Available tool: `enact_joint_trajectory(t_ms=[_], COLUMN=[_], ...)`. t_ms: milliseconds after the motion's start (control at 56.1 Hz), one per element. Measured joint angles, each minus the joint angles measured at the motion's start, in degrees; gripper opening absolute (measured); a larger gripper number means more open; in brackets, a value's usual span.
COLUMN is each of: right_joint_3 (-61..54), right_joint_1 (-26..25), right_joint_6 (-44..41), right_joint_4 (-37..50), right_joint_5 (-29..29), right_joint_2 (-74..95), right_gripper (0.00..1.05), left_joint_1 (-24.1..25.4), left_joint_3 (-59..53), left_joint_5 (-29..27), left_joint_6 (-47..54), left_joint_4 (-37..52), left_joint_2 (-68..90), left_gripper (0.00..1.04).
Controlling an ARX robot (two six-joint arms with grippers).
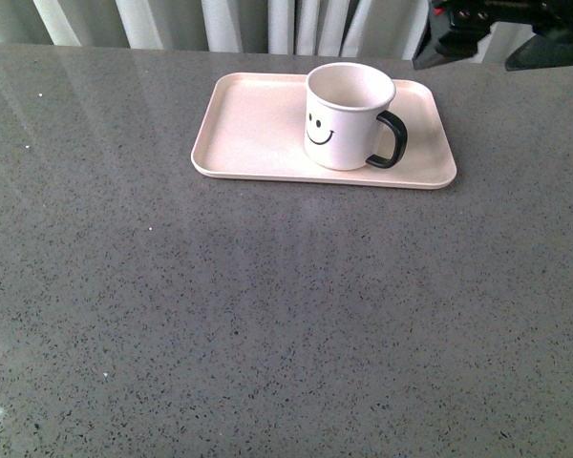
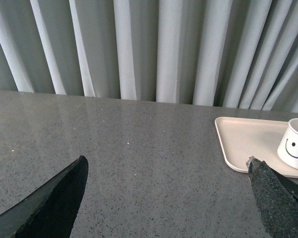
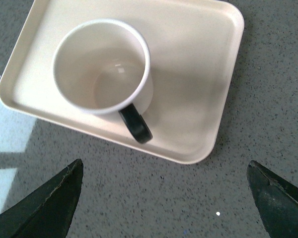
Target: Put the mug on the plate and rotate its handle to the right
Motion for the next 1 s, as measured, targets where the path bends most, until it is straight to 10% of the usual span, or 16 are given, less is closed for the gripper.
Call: enact_joint_trajectory(t_ms=[196,997], right_joint_3=[20.3,28.6], right_joint_1=[1.7,3.7], right_joint_6=[10.0,12.9], right_joint_4=[-9.7,-12.7], right_joint_5=[2.9,3.6], right_joint_2=[16.1,24.7], right_gripper=[0.96,0.96], left_joint_1=[0.0,0.0], left_joint_3=[0.0,0.0], left_joint_5=[0.0,0.0], left_joint_6=[0.0,0.0], left_joint_4=[0.0,0.0], left_joint_2=[0.0,0.0], left_gripper=[0.96,0.96])
